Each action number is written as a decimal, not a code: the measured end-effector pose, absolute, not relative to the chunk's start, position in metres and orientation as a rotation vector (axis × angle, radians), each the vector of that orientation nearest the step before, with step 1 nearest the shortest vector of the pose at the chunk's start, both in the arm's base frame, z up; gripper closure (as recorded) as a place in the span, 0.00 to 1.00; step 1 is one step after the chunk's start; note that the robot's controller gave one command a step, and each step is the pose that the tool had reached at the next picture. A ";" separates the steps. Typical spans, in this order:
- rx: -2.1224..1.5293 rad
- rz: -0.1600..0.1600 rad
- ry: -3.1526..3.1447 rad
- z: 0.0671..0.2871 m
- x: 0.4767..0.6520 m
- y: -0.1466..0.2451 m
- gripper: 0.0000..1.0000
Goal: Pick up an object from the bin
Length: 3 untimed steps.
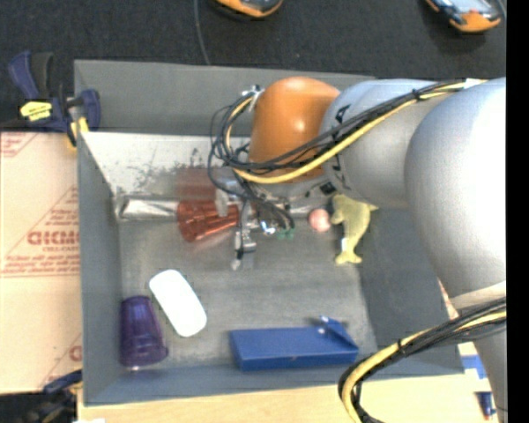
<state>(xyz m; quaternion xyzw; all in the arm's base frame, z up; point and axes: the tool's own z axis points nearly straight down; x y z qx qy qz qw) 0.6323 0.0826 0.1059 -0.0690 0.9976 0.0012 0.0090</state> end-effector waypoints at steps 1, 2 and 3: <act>-0.547 -0.003 3.058 0.097 0.657 0.097 0.00; -0.568 -0.002 3.047 0.095 0.658 0.106 0.00; -0.742 -0.009 2.993 0.081 0.654 0.148 0.00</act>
Offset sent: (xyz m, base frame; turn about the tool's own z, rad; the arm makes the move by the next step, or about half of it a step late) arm 0.0183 0.0254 -0.0187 -0.2348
